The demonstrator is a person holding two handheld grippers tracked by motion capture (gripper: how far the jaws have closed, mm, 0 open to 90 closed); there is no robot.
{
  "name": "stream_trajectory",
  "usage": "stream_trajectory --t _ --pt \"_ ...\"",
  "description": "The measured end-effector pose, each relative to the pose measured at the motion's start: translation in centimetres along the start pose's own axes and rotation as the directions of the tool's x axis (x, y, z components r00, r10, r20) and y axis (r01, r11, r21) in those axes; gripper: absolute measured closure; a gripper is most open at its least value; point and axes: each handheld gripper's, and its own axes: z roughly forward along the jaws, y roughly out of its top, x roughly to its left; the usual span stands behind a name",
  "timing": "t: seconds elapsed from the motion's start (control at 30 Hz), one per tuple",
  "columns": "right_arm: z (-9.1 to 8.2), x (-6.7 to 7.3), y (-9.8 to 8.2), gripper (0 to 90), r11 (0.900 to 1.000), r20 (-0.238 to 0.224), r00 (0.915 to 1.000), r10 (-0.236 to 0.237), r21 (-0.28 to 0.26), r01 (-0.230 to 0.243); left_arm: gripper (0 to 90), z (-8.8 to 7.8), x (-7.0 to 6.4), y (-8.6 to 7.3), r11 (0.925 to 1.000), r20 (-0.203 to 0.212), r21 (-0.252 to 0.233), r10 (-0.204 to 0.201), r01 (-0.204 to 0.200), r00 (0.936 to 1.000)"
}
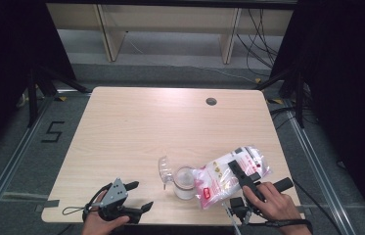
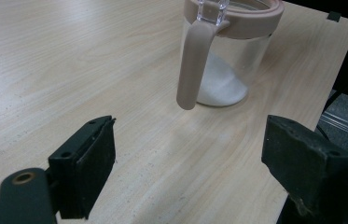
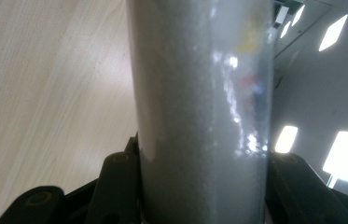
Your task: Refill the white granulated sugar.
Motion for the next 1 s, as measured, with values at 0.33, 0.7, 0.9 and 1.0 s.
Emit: stream_trajectory --t 0.33,0.7,0.9,1.0 --pt "-0.12 -0.10 0.15 61.4 1.000 0.005 1.0000 -0.006 0.002 0.006 17.0 0.00 0.00 0.00 1.0000 0.003 0.005 -0.002 0.002 1.0000" --pt "0.06 -0.28 0.05 61.5 1.000 0.009 0.9997 -0.023 -0.019 0.023 17.0 0.01 0.01 -0.01 1.0000 0.002 0.003 -0.002 0.002 1.0000" --pt "0.03 -0.22 0.03 61.5 1.000 0.005 0.9999 -0.015 -0.018 0.015 17.0 0.01 0.00 0.00 1.0000 0.002 0.004 -0.003 0.003 1.0000" --pt "0.03 -0.21 0.00 61.5 1.000 0.002 0.9999 -0.013 -0.017 0.013 17.0 0.02 0.00 0.00 1.0000 0.000 0.001 -0.002 0.002 1.0000"
